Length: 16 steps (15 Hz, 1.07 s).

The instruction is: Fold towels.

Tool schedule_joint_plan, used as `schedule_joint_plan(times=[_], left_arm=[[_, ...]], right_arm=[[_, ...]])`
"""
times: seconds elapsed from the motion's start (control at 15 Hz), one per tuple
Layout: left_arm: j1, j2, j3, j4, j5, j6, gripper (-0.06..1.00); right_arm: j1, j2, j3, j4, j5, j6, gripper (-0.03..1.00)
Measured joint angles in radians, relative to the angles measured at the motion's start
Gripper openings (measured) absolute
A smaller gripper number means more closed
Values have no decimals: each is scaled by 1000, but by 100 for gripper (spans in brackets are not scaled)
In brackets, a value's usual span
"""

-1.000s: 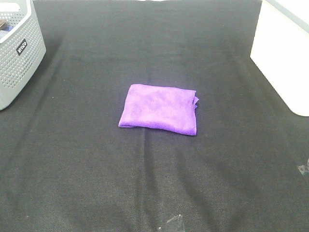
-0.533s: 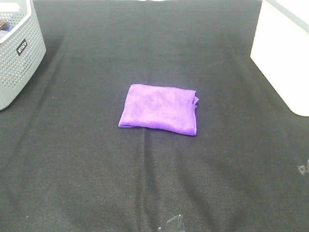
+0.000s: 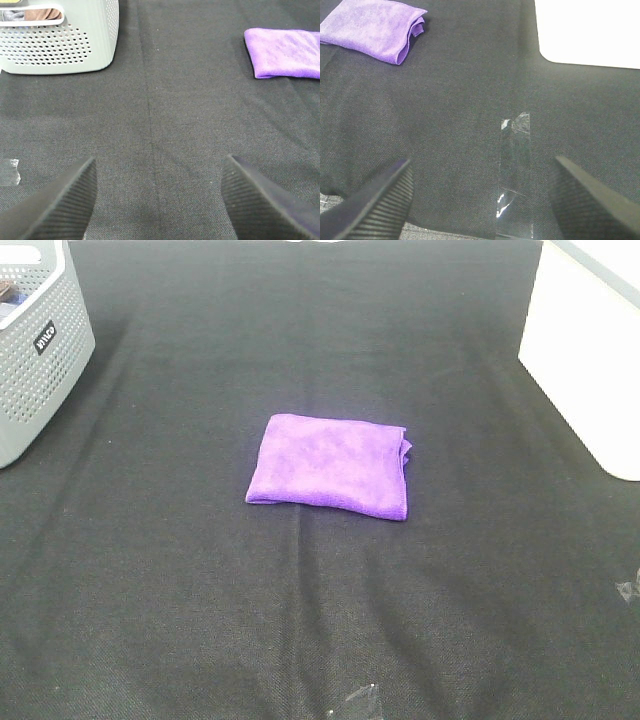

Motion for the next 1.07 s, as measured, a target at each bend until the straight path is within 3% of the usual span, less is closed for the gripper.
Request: schedule_joint_plan(times=[0.27,0.73,0.87,1.0,1.07], left_arm=[[82,0,0,-1,-1,0,67],[84,0,0,1,-1,0,67],[84,0,0,1,-1,0,72],[84,0,0,1,-1,0,93],[84,0,0,2,-1,0,98]], right_arm=[[0,0,0,2,-1,0,73],[0,0,0,6,-1,0,74],[0,0,0,6,0,0,78],[0,0,0,7,0,0,91],[0,0,0,7,0,1,95]])
